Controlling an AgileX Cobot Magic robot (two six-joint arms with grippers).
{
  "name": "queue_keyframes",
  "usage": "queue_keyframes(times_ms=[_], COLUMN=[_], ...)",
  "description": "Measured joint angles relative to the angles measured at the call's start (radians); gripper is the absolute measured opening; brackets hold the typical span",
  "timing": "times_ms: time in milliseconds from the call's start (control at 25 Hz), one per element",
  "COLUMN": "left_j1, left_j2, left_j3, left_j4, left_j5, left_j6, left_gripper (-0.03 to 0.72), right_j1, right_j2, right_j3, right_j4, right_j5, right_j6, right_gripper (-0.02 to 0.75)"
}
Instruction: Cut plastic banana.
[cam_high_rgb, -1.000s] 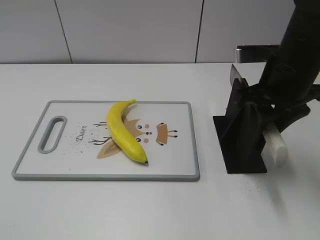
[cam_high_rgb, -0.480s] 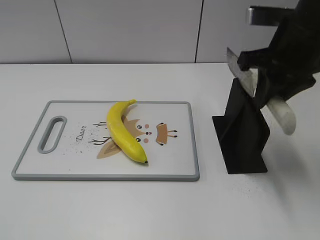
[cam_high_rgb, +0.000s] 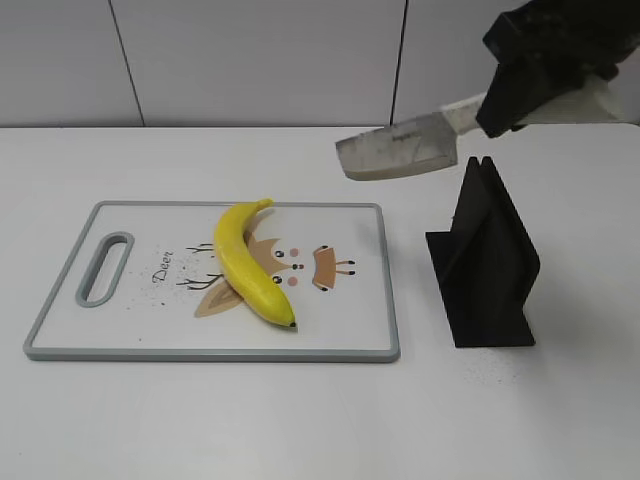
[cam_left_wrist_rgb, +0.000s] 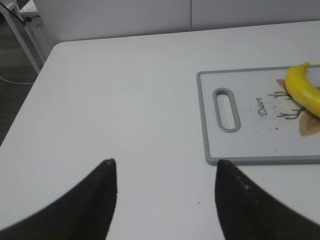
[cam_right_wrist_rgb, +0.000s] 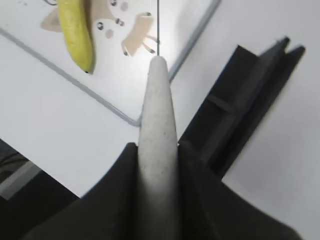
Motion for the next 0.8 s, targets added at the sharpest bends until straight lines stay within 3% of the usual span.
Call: queue_keyframes(times_ms=[240, 360, 440, 800], left_j1=[0.0, 0.0, 0.0, -0.001], left_j2=[0.139, 0.273, 0.397, 0.885], left_j3=[-0.071, -0.118, -0.163, -0.436], left_j4=[0.004, -0.021, -0.075, -0.386], left_j5=[-0.049, -0.067, -0.086, -0.094], left_j6=[0.017, 0.103, 0.2, 0.75], left_gripper=[0.59, 0.59, 0.589, 0.588], right_j1=[0.0, 0.0, 0.0, 0.0], right_j2=[0.02, 0.047, 0.063, 0.167], right_j3=[-0.009, -0.009, -0.009, -0.033], right_j4=[0.184, 0.265, 0.31, 0.406], right_j5=[-0.057, -0.1, -0.118, -0.158], right_j6=[-0.403, -0.636, -0.792, -1.062], right_gripper=[0.188, 0.188, 0.188, 0.188])
